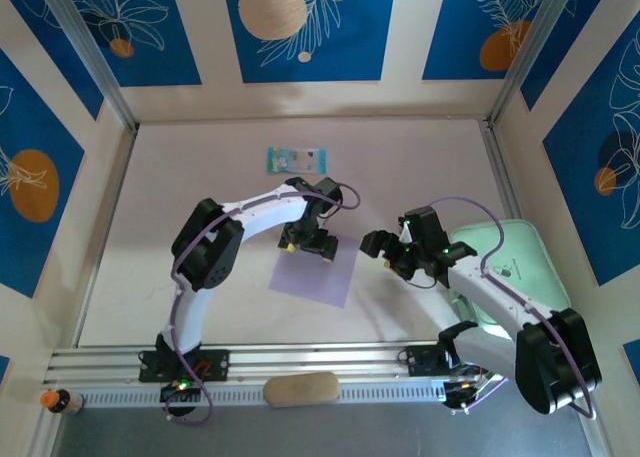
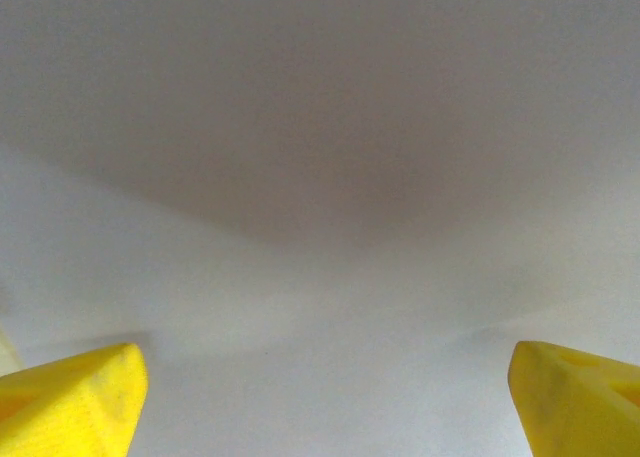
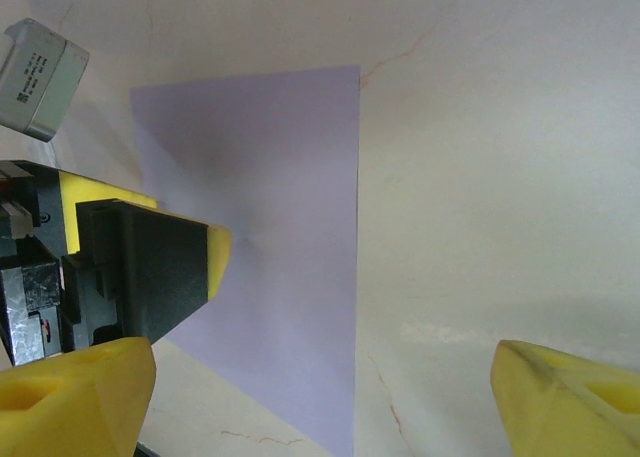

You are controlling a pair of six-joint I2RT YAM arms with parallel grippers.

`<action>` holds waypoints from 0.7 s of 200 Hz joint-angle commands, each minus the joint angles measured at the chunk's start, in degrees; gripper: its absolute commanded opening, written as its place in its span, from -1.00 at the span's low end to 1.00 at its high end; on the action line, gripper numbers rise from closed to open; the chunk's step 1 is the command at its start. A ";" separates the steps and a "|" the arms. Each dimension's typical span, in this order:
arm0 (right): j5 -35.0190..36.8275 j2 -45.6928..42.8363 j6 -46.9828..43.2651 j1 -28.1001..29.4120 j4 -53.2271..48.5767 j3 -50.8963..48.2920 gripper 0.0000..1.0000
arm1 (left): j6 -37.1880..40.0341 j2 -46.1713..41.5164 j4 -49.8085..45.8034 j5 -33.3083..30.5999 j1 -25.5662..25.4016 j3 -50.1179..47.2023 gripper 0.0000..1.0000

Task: Fold a paper plane with a square sheet of paper (pick it up from the middle)
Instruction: First fold the square sheet of paper in half at the center of the table.

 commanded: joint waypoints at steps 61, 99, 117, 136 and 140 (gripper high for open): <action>-1.22 -2.20 0.69 -0.22 0.46 -2.44 0.76 | -3.40 0.58 -1.70 -2.64 -2.75 -0.74 0.95; -0.57 -3.19 0.96 -0.15 -0.11 -3.03 0.76 | -4.28 1.72 0.15 -2.37 -2.98 -3.00 0.94; -0.38 -3.70 1.07 -0.23 -0.57 -2.92 0.76 | -4.46 2.38 0.99 -2.03 -3.05 -4.16 0.94; -0.11 -4.51 1.56 -0.12 -1.02 -3.02 0.76 | -4.88 2.45 2.77 -1.00 -3.08 -5.96 0.94; -0.03 -4.66 1.68 -0.14 -1.03 -3.09 0.76 | -5.04 2.45 3.15 -0.79 -3.12 -6.30 0.94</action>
